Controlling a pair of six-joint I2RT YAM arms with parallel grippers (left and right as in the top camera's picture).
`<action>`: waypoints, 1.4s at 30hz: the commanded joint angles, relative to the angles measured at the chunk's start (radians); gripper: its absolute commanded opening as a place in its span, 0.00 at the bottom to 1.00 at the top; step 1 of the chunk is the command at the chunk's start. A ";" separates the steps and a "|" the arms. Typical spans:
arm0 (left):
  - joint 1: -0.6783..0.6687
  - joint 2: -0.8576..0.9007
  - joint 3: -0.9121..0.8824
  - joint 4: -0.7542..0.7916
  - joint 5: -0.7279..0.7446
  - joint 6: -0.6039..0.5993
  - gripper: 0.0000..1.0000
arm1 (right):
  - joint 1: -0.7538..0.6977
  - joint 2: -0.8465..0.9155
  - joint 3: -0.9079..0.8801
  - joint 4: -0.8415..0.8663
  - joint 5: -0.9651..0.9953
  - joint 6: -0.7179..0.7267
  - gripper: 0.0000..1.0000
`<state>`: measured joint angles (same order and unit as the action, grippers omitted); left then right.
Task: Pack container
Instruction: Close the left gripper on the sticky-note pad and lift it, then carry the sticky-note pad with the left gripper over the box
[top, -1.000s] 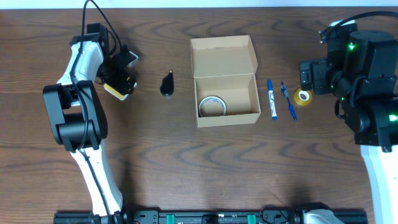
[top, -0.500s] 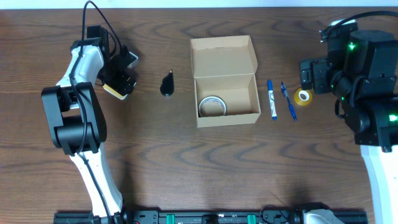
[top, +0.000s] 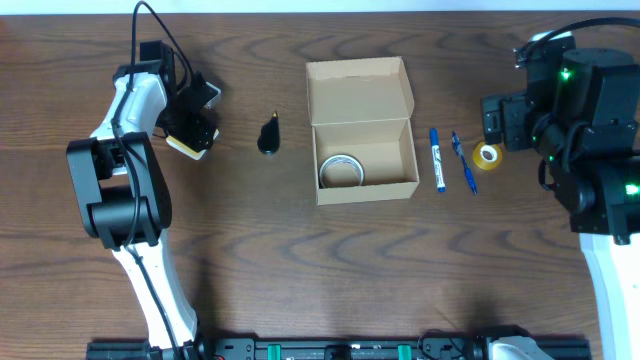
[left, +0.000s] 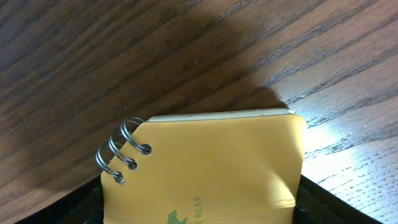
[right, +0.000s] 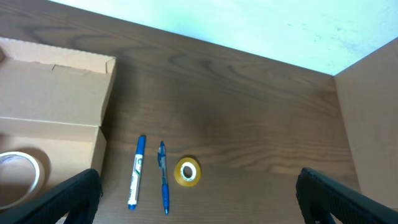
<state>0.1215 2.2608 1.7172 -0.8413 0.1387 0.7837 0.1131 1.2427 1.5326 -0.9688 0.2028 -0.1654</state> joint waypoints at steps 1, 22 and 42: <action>0.002 0.043 -0.005 -0.015 -0.017 -0.027 0.81 | 0.006 -0.003 0.019 0.000 0.011 -0.001 0.99; 0.002 0.027 0.043 -0.023 -0.045 -0.068 0.75 | 0.006 -0.003 0.019 0.000 0.010 -0.001 0.99; -0.018 0.027 0.215 -0.091 -0.086 -0.093 0.77 | 0.006 0.004 0.019 -0.003 0.010 -0.001 0.99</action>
<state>0.1181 2.2704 1.8858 -0.9260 0.0700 0.7029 0.1131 1.2427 1.5326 -0.9699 0.2028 -0.1654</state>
